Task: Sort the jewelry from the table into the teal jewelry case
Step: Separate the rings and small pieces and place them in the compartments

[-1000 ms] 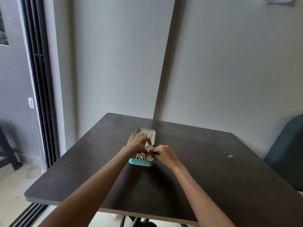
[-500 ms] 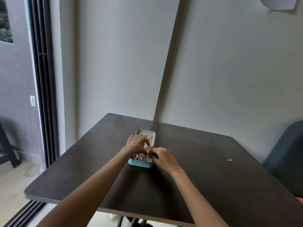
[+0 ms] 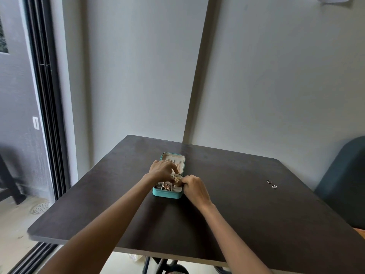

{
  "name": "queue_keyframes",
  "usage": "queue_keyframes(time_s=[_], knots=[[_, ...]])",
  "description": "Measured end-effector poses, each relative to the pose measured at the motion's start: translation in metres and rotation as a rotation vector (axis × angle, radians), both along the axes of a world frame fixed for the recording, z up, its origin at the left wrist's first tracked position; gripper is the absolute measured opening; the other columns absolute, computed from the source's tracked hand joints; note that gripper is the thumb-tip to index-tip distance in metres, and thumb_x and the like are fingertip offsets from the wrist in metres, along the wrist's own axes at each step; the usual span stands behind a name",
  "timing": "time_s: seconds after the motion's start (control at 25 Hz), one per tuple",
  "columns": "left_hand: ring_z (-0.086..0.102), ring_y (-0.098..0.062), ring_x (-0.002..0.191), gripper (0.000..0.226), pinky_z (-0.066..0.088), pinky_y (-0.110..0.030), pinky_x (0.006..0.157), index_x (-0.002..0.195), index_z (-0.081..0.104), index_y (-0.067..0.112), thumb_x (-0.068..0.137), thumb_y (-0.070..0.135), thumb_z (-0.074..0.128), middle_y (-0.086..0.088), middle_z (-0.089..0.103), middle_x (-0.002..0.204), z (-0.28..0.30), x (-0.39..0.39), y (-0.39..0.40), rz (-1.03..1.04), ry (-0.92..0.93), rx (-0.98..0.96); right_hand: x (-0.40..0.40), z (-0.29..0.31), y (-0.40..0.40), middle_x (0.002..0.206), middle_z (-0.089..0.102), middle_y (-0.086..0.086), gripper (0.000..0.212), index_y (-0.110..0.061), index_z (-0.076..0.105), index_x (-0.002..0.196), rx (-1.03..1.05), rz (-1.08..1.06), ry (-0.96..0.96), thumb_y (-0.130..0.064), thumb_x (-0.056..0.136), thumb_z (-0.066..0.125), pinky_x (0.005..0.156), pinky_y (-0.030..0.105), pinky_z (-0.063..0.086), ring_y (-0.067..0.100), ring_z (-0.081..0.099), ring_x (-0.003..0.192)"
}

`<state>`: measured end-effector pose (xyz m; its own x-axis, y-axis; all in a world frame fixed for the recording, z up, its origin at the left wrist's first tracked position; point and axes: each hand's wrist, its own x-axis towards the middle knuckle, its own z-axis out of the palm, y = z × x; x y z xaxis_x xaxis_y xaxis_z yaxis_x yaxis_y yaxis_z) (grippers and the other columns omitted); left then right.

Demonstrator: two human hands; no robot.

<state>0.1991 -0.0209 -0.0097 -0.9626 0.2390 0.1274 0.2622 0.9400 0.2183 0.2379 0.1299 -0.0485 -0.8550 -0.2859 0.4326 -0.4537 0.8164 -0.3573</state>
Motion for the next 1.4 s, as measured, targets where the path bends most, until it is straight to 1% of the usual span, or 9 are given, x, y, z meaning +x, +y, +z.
queue_keyframes(time_s=[0.16, 0.32, 0.52, 0.72, 0.88, 1.0, 1.16, 1.28, 1.4], knots=[[0.060, -0.016, 0.102, 0.029, 0.040, -0.031, 0.089, 0.108, 0.068, 0.027, 0.080, 0.036, 0.070, 0.003, 0.068, 0.106, 0.009, 0.005, 0.008, -0.024, -0.045, 0.213, -0.005, 0.003, 0.019, 0.094, 0.074, 0.003, 0.038, -0.015, 0.075, 0.086, -0.344, -0.187, -0.013, 0.007, 0.081, 0.044, 0.078, 0.028, 0.050, 0.019, 0.067, 0.090], [0.063, -0.022, 0.099, 0.018, 0.046, -0.030, 0.085, 0.102, 0.072, 0.015, 0.087, 0.020, 0.062, -0.007, 0.071, 0.103, 0.004, 0.004, 0.056, -0.118, -0.034, 0.461, -0.010, 0.005, 0.054, 0.093, 0.074, 0.002, 0.033, -0.016, 0.073, 0.090, -0.428, -0.310, -0.075, 0.002, 0.084, 0.046, 0.073, 0.026, 0.048, 0.019, 0.066, 0.090], [0.063, -0.021, 0.093, 0.019, 0.047, -0.028, 0.081, 0.104, 0.068, 0.012, 0.091, 0.014, 0.055, -0.008, 0.070, 0.104, -0.028, 0.006, 0.173, -0.155, -0.062, 0.717, -0.008, -0.003, 0.133, 0.100, 0.071, 0.004, 0.019, -0.017, 0.068, 0.098, -0.494, -0.529, -0.118, -0.012, 0.089, 0.052, 0.067, 0.023, 0.039, 0.023, 0.063, 0.095], [0.058, -0.025, 0.110, 0.032, 0.043, -0.029, 0.095, 0.121, 0.059, 0.011, 0.090, 0.014, 0.053, -0.012, 0.057, 0.121, -0.040, 0.000, 0.275, -0.293, -0.168, 0.578, -0.011, -0.011, 0.237, 0.109, 0.069, 0.008, 0.024, -0.014, 0.069, 0.102, -0.489, -0.693, -0.117, -0.006, 0.088, 0.050, 0.085, 0.030, 0.045, 0.026, 0.062, 0.105], [0.048, -0.025, 0.123, 0.038, 0.036, -0.031, 0.104, 0.130, 0.050, 0.011, 0.093, 0.017, 0.049, -0.010, 0.049, 0.132, -0.041, -0.021, 0.319, -0.371, -0.208, 0.415, -0.020, -0.016, 0.294, 0.117, 0.063, 0.007, 0.028, -0.015, 0.061, 0.113, -0.356, -0.795, -0.158, -0.007, 0.091, 0.047, 0.086, 0.030, 0.043, 0.025, 0.056, 0.112], [0.047, -0.028, 0.123, 0.039, 0.039, -0.036, 0.102, 0.131, 0.050, 0.010, 0.093, 0.016, 0.044, -0.011, 0.048, 0.130, -0.042, -0.037, 0.330, -0.385, -0.150, 0.292, -0.031, -0.017, 0.306, 0.118, 0.060, 0.005, 0.025, -0.020, 0.058, 0.117, -0.197, -0.797, -0.151, -0.017, 0.094, 0.048, 0.083, 0.032, 0.045, 0.025, 0.057, 0.111], [0.052, -0.027, 0.117, 0.038, 0.045, -0.036, 0.092, 0.127, 0.056, 0.016, 0.092, 0.015, 0.041, -0.006, 0.052, 0.125, -0.043, -0.045, 0.331, -0.392, -0.038, 0.246, -0.042, -0.016, 0.313, 0.116, 0.057, 0.002, 0.023, -0.027, 0.058, 0.115, 0.012, -0.841, -0.127, -0.032, 0.096, 0.048, 0.079, 0.034, 0.045, 0.029, 0.061, 0.104], [0.053, -0.026, 0.115, 0.038, 0.044, -0.035, 0.088, 0.128, 0.055, 0.020, 0.093, 0.017, 0.040, -0.004, 0.052, 0.127, -0.044, -0.044, 0.330, -0.422, -0.001, 0.185, -0.045, -0.017, 0.312, 0.111, 0.057, 0.002, 0.018, -0.024, 0.062, 0.105, 0.062, -0.850, -0.084, -0.034, 0.095, 0.050, 0.073, 0.032, 0.043, 0.026, 0.063, 0.097], [0.052, -0.025, 0.117, 0.039, 0.045, -0.036, 0.090, 0.129, 0.054, 0.019, 0.092, 0.016, 0.043, -0.004, 0.053, 0.126, -0.039, -0.044, 0.331, -0.410, -0.033, 0.226, -0.046, -0.018, 0.316, 0.111, 0.054, 0.002, 0.021, -0.021, 0.062, 0.102, 0.058, -0.827, -0.145, -0.036, 0.095, 0.050, 0.073, 0.032, 0.042, 0.026, 0.062, 0.098]])
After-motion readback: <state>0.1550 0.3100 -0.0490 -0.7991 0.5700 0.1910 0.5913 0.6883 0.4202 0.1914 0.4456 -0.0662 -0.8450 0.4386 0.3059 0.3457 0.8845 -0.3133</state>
